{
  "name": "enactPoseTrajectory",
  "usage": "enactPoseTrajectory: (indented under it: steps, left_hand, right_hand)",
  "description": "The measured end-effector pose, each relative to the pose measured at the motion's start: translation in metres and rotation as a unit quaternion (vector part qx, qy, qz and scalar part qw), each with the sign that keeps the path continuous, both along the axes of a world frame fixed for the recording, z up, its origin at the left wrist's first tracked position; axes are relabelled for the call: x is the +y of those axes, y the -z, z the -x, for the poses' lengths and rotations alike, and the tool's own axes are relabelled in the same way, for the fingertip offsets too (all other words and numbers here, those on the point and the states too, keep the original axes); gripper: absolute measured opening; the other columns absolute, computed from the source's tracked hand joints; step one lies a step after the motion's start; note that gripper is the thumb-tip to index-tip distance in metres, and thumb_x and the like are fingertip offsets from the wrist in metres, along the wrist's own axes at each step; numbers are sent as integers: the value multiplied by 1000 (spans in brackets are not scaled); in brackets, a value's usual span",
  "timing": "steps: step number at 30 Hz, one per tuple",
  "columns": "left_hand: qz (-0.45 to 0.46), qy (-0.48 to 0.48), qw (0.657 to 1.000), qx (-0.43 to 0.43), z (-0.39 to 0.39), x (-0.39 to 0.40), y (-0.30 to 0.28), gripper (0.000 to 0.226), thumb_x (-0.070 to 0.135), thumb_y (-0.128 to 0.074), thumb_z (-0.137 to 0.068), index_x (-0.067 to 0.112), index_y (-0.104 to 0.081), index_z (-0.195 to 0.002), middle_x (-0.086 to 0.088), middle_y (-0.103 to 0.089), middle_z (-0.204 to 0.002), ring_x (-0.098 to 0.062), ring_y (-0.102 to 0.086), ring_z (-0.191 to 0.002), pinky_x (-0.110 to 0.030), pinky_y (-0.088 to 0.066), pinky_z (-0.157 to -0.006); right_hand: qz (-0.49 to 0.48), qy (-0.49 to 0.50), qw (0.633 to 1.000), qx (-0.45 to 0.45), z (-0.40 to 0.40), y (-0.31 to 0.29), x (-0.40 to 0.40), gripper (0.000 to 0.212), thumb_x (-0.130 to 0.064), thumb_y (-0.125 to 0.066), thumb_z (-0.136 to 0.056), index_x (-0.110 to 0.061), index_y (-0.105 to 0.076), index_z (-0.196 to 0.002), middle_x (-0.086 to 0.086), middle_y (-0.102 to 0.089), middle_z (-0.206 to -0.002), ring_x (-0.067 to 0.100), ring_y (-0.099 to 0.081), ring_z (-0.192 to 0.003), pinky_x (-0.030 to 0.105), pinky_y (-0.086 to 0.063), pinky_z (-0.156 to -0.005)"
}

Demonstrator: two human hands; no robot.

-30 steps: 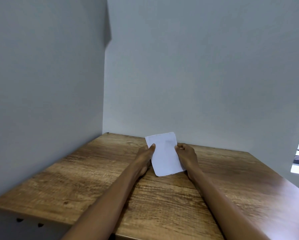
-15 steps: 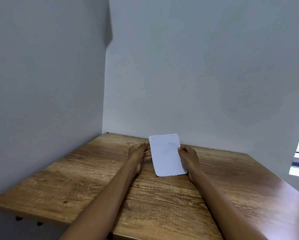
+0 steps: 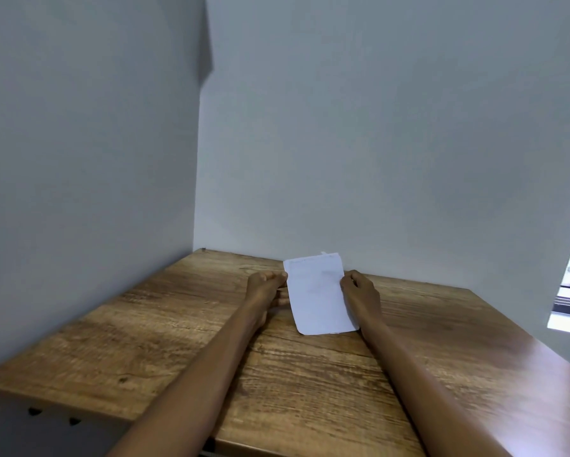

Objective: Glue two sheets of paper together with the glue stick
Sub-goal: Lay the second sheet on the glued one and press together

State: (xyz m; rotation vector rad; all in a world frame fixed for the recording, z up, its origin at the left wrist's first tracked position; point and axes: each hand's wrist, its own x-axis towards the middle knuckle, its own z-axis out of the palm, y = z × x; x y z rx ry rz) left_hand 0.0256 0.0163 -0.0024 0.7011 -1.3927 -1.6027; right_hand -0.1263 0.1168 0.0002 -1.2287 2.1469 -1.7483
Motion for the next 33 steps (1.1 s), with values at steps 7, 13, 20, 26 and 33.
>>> enactPoseTrajectory:
  steps: [7, 13, 20, 26, 33]
  left_hand:
    - [-10, -39, 999, 32, 1, 0, -1, 17, 20, -65, -89, 7, -67, -78, 3, -68, -55, -5, -58, -40, -18, -49, -41]
    - [6, -88, 996, -10, 1, -5, 4, 19, 15, -73, -81, -3, -68, -86, -15, -73, -84, -18, -68, -59, -22, -49, -46]
    - [18, -70, 997, -40, 2, -4, 3, 18, 13, -63, -88, -5, -65, -88, -20, -71, -94, -27, -68, -75, -28, -52, -55]
    - [-3, -56, 998, -12, -1, 0, -1, 17, 16, -67, -86, 0, -67, -90, -13, -73, -90, -19, -69, -69, -24, -53, -47]
    - [-52, -43, 995, 80, -8, 3, -9, 11, 13, -63, -89, 4, -68, -86, -9, -66, -75, -17, -58, -59, -24, -52, -48]
  right_hand:
    - [-23, 1, 999, 27, -3, 0, -2, 27, -16, -42, -89, -16, -38, -62, -2, -44, -62, 12, -38, -58, 29, -26, -55]
    - [-27, -20, 999, 35, -5, 2, -3, 28, -20, -45, -86, -22, -44, -58, -8, -49, -60, 8, -42, -56, 26, -28, -54]
    - [1, -32, 999, -10, -3, 2, -2, 32, -29, -51, -85, -21, -42, -56, -8, -47, -58, 10, -41, -56, 28, -29, -56]
    - [0, -31, 1000, -4, -1, 0, -2, 20, -28, -57, -90, -16, -63, -75, -2, -67, -82, 13, -59, -74, 29, -43, -64]
    - [-29, -30, 999, 28, -1, 1, -4, 19, -22, -51, -94, -10, -63, -84, 2, -64, -85, 16, -59, -78, 30, -45, -68]
